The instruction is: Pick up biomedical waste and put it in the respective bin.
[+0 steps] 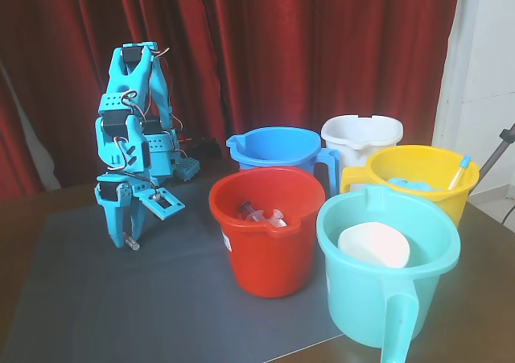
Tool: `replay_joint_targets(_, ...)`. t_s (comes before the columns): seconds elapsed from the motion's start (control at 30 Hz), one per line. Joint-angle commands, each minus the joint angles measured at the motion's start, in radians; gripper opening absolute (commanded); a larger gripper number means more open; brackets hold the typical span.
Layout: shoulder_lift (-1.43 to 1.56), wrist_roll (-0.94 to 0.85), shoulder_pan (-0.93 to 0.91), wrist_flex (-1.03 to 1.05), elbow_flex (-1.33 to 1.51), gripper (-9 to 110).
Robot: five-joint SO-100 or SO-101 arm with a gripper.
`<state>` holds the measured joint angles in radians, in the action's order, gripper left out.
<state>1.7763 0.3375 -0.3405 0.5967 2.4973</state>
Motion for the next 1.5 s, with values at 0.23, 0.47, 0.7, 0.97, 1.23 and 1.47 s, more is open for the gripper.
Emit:
replay_joint_targets(0.23,0.028,0.043,-0.057,-0.009,-0.014,3)
replay_joint_targets(0.47,0.015,0.057,-0.061,-0.008,-0.021,9)
replay_joint_targets(0.7,0.012,0.072,-0.100,-0.006,-0.021,8)
replay_joint_targets(0.97,0.008,0.080,-0.107,0.054,-0.094,4)
replay_joint_targets(1.23,0.009,0.069,-0.106,0.052,-0.087,5)
replay_joint_targets(1.47,0.009,0.005,-0.052,0.049,-0.100,5)
